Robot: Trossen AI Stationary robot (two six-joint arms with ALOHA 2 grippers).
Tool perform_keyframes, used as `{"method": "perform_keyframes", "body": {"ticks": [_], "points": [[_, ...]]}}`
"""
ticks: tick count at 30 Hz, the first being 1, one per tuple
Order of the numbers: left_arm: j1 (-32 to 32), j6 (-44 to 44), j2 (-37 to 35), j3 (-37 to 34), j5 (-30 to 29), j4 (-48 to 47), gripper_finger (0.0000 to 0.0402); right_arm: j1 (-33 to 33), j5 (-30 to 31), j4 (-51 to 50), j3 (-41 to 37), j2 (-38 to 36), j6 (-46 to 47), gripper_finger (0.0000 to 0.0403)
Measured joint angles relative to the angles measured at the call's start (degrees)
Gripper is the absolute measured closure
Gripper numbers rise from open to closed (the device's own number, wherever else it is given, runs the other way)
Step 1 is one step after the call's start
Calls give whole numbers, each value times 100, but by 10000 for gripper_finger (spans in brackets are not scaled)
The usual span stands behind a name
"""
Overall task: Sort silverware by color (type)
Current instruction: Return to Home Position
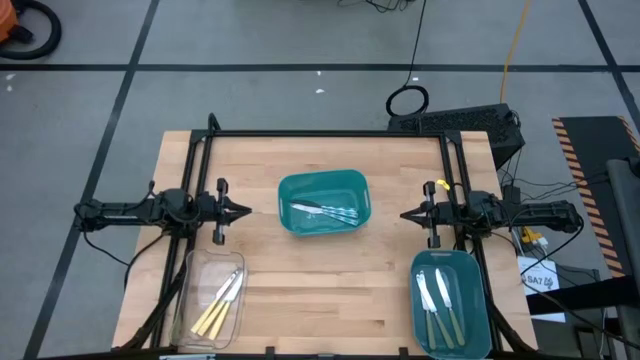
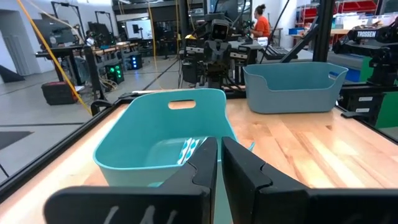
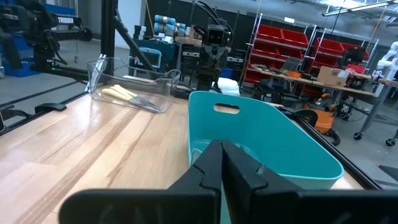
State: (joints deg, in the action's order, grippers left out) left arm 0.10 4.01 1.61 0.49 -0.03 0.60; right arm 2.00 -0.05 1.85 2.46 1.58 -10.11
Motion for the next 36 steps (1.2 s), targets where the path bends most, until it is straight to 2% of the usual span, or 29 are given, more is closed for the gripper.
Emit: {"method": "perform_keyframes", "body": {"ticks": [12, 36], "points": [[0, 0, 0, 0, -2, 2, 371, 0, -2, 0, 0, 0, 500, 403], [0, 1, 0, 0, -4, 4, 371, 0, -2, 0, 0, 0, 494, 403]]}}
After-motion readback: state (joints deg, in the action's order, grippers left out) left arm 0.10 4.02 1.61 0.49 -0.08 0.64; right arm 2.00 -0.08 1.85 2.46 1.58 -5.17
